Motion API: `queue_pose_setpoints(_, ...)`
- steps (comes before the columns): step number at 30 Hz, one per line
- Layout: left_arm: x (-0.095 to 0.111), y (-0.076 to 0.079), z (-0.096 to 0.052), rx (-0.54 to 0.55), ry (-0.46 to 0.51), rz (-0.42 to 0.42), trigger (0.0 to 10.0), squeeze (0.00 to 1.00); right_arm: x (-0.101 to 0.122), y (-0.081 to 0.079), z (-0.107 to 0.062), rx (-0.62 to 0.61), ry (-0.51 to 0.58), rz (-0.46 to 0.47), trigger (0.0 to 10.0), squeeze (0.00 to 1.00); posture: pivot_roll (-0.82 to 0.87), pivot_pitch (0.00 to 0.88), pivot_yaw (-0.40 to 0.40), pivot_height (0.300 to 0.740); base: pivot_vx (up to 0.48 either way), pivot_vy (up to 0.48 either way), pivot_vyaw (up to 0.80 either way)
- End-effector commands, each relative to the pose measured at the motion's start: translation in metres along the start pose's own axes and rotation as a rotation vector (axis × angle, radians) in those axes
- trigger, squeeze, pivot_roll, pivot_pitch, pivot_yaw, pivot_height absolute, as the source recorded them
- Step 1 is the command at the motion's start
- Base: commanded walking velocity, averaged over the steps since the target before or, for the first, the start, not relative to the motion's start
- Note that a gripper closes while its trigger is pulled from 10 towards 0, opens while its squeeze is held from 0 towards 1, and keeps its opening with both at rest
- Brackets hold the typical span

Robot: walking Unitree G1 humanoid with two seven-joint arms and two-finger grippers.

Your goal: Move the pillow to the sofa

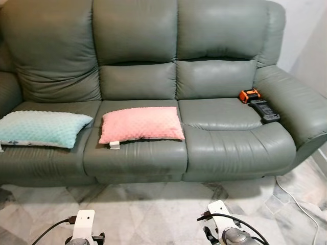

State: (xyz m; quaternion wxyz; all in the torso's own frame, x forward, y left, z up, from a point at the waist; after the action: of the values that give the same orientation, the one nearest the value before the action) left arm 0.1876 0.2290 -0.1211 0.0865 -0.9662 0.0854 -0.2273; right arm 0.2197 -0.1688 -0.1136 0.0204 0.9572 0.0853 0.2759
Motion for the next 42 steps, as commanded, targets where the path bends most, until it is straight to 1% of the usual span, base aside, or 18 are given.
queue_pose_setpoints(1,0.001,-0.001,0.0,0.002,-0.001,-0.004,10.0,0.0,-0.004,-0.002,0.0,-0.001,-0.016,-0.006,10.0,0.0,0.01,0.0,0.007,0.74,0.0,0.0,-0.77)
queue_pose_setpoints(5,0.001,-0.002,0.0,-0.002,0.0,-0.004,10.0,0.0,-0.004,-0.007,0.0,0.005,-0.014,-0.007,10.0,0.0,0.01,0.0,0.01,0.74,0.0,0.0,-0.76)
queue_pose_setpoints(8,0.002,-0.004,0.0,-0.002,0.002,-0.001,10.0,0.0,-0.002,-0.003,0.0,0.0,-0.013,-0.006,10.0,0.0,0.01,0.0,0.012,0.74,0.0,0.0,-0.76)
queue_pose_setpoints(16,0.004,-0.005,0.0,-0.006,0.007,-0.001,10.0,0.0,-0.002,-0.002,0.0,0.001,-0.016,-0.007,10.0,0.0,0.01,0.0,0.013,0.74,0.0,0.0,-0.76)
queue_pose_setpoints(18,0.005,-0.004,0.0,-0.007,0.008,-0.002,10.0,0.0,-0.002,-0.002,0.0,0.001,-0.017,-0.008,10.0,0.0,0.01,0.0,0.013,0.74,0.255,0.0,-0.75)
queue_pose_setpoints(20,0.006,-0.002,0.0,-0.009,0.009,-0.002,10.0,0.0,-0.002,-0.001,0.0,0.001,-0.017,-0.009,10.0,0.0,0.01,0.0,0.013,0.74,0.255,0.0,-0.75)
queue_pose_setpoints(21,0.007,0.002,0.001,-0.014,0.009,-0.003,10.0,0.0,-0.002,-0.001,0.0,0.001,-0.017,-0.009,10.0,0.0,0.01,0.0,0.014,0.74,0.259,0.0,-0.75)
queue_pose_setpoints(25,0.007,0.01,0.001,-0.022,0.008,-0.001,10.0,0.0,-0.002,-0.001,0.0,0.001,-0.018,-0.011,10.0,0.0,0.01,0.0,0.015,0.74,0.256,0.0,-0.75)
queue_pose_setpoints(28,0.007,0.012,0.001,-0.024,0.008,-0.001,10.0,0.0,-0.002,-0.001,0.0,0.001,-0.018,-0.01,10.0,0.0,0.01,0.0,0.015,0.74,0.259,0.0,-0.74)
queue_pose_setpoints(31,0.009,0.017,0.001,-0.029,0.009,0.0,10.0,0.0,-0.002,-0.001,0.0,0.002,-0.019,-0.013,10.0,0.0,0.01,0.0,0.014,0.74,0.262,0.0,-0.74)
queue_pose_setpoints(42,0.012,0.023,0.002,-0.034,0.012,-0.007,10.0,0.0,-0.002,0.0,0.0,0.003,-0.021,-0.019,10.0,0.0,0.01,0.0,0.012,0.74,0.26,0.0,-0.74)
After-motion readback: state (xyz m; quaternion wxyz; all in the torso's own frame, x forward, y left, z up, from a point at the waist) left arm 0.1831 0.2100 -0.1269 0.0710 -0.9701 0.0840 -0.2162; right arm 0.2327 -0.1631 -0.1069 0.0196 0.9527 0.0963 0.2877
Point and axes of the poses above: a point about 5 cm out from each wrist's last joint towards the gripper, its own z axis pointing out of the wrist towards the gripper, its own x axis along the axis of the wrist's last joint, y = z × x, the point moved 4 cm from there along z, pointing out of the wrist towards the gripper, and after that the axes turned 12 degrees about z, right-handed, at the moved point
